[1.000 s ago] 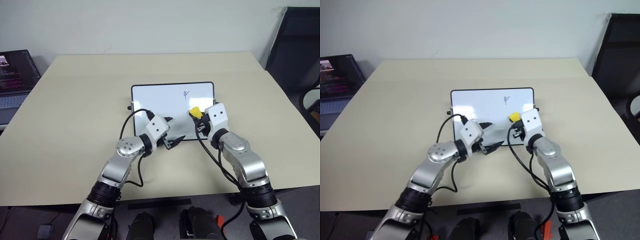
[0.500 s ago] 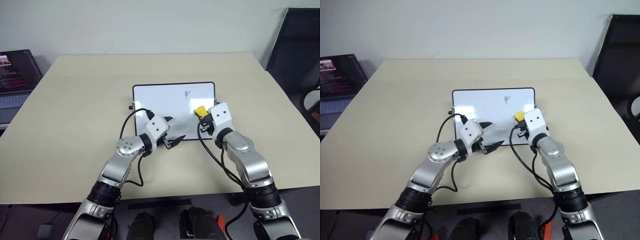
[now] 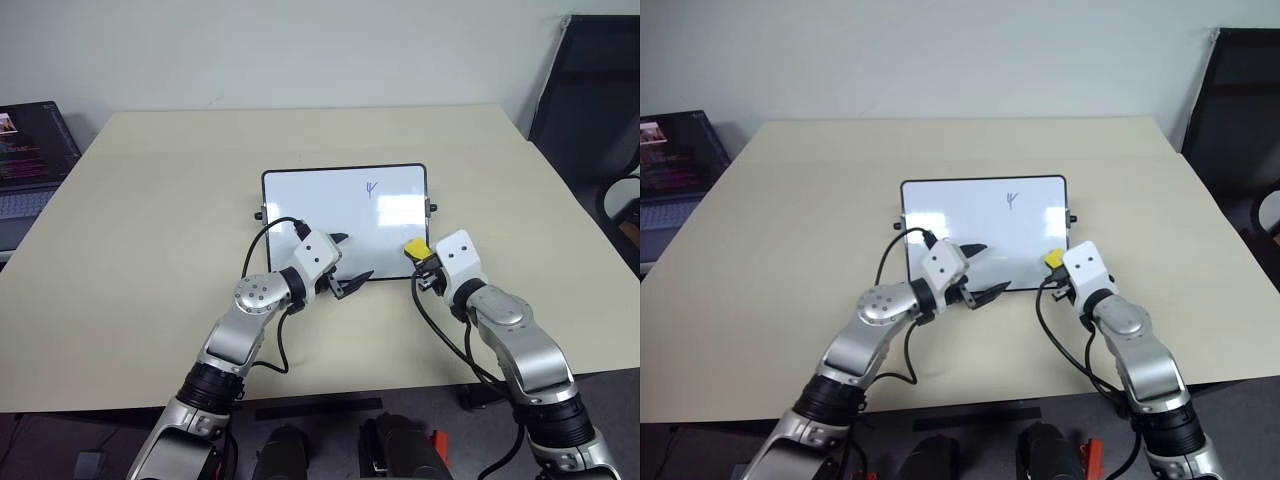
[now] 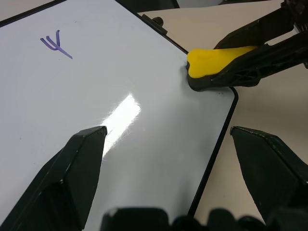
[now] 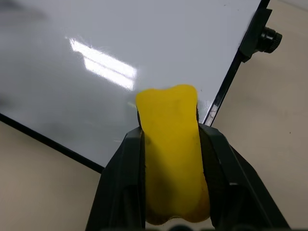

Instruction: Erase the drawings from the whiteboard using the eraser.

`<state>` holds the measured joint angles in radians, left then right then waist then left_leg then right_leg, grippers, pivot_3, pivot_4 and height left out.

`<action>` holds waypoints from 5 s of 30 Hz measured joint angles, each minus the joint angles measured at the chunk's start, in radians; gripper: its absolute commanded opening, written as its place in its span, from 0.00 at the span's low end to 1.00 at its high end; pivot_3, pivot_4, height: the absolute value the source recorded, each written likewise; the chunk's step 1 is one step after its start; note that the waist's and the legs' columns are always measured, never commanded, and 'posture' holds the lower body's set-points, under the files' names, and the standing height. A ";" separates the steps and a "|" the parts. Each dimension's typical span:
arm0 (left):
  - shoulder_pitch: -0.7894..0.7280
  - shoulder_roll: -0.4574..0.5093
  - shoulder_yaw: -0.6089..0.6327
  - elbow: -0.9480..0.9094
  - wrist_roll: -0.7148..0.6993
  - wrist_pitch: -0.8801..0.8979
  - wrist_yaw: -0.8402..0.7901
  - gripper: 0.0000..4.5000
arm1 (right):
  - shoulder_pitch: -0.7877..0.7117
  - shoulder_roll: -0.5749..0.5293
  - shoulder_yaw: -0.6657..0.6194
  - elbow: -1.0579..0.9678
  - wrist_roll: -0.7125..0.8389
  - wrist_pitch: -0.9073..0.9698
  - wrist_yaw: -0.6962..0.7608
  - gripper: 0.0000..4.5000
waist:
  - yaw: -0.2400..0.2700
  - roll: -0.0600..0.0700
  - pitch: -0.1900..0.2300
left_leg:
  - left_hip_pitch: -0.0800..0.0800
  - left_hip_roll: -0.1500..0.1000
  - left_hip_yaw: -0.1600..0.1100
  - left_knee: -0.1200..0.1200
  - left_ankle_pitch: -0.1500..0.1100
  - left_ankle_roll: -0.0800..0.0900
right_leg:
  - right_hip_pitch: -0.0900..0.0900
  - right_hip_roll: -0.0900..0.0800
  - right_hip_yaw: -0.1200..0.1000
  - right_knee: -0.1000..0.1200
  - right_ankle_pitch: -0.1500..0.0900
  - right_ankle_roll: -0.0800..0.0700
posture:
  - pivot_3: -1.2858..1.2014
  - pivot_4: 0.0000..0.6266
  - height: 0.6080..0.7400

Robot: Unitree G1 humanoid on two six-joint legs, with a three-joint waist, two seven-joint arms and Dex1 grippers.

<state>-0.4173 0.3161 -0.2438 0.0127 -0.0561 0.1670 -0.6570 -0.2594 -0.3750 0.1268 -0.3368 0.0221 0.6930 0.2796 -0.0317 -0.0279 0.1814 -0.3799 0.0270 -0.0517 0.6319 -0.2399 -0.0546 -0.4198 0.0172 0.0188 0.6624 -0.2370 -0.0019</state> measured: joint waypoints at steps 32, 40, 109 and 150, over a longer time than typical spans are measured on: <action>0.015 0.002 0.014 -0.003 0.000 0.002 0.000 1.00 | 0.009 0.077 -0.107 0.008 0.047 -0.083 0.002 0.26 | -0.001 0.000 0.000 | -0.001 0.000 0.000 -0.001 0.000 0.000 | -0.001 0.000 0.000 -0.001 0.001 0.001 | 0.52 0.24 1.00; 0.015 0.005 0.014 -0.003 0.001 0.002 0.010 1.00 | -0.006 0.081 -0.172 -0.001 0.096 -0.204 0.018 0.26 | 0.001 0.000 0.000 | -0.002 0.000 0.000 -0.002 0.000 0.000 | -0.001 0.000 0.000 -0.003 0.001 0.001 | 0.52 0.24 1.00; -0.027 -0.010 0.095 0.072 0.074 -0.071 0.185 1.00 | -0.433 0.234 0.032 0.626 -0.125 -0.504 -0.065 0.26 | -0.001 0.000 0.000 | 0.001 0.001 0.001 0.000 0.001 0.002 | -0.001 0.000 0.001 0.001 0.002 -0.001 | 0.52 0.24 1.00; -0.018 -0.006 0.094 0.062 0.070 -0.072 0.161 1.00 | -0.309 0.187 0.002 0.428 -0.091 -0.488 -0.004 0.26 | 0.000 0.001 0.000 | -0.001 0.000 0.000 -0.002 0.001 0.002 | -0.002 0.000 0.000 -0.002 0.002 0.000 | 0.52 0.24 1.00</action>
<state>-0.4351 0.3097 -0.1499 0.0746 0.0142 0.0946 -0.4964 -0.5689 -0.1878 0.1289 0.0910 -0.0687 0.2053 0.2758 -0.0312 -0.0274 0.1818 -0.3813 0.0272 -0.0513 0.6302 -0.2387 -0.0528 -0.4214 0.0171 0.0188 0.6602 -0.2347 -0.0024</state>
